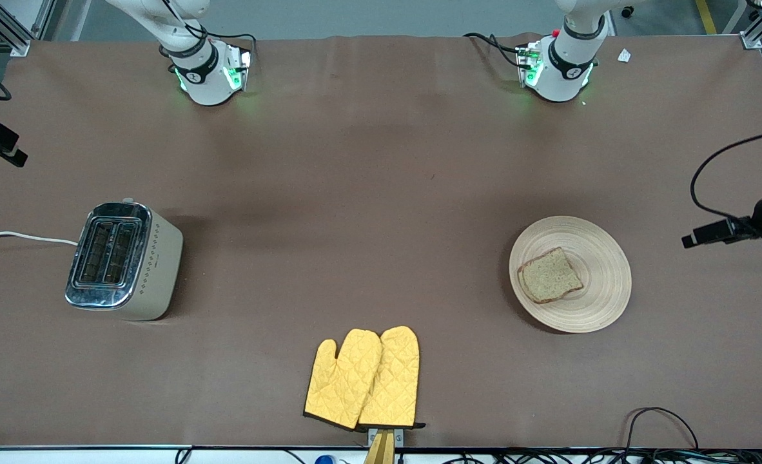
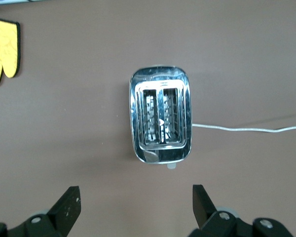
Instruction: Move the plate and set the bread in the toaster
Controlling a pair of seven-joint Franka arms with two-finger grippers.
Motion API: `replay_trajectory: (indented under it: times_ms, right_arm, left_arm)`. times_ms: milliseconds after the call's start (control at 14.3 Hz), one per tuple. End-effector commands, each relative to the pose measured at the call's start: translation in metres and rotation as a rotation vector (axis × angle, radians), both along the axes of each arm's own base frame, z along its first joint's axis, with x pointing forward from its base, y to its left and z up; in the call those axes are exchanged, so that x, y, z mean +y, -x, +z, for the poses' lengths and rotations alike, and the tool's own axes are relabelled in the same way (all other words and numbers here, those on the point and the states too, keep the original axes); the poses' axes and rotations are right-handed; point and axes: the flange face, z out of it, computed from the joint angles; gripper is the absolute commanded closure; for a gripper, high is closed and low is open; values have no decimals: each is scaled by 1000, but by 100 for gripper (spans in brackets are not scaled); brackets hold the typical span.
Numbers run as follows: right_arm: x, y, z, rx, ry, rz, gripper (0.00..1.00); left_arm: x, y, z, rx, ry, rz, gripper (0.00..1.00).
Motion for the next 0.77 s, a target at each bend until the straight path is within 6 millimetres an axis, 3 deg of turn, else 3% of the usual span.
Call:
replay_trajectory:
  times_ms: [0, 279, 488, 697]
  right_arm:
    - [2, 6, -1, 23, -17, -7, 0]
    - [0, 5, -4, 35, -18, -14, 0]
    - [0, 7, -6, 54, -19, -10, 0]
    - [1, 6, -6, 53, -21, -5, 0]
  left_arm:
    - [40, -11, -48, -30, 89, -15, 0]
    - [110, -4, -150, -94, 353, -20, 0]
    - [130, 6, -216, -121, 492, 8, 1]
    - [143, 16, -258, -174, 604, 30, 7]
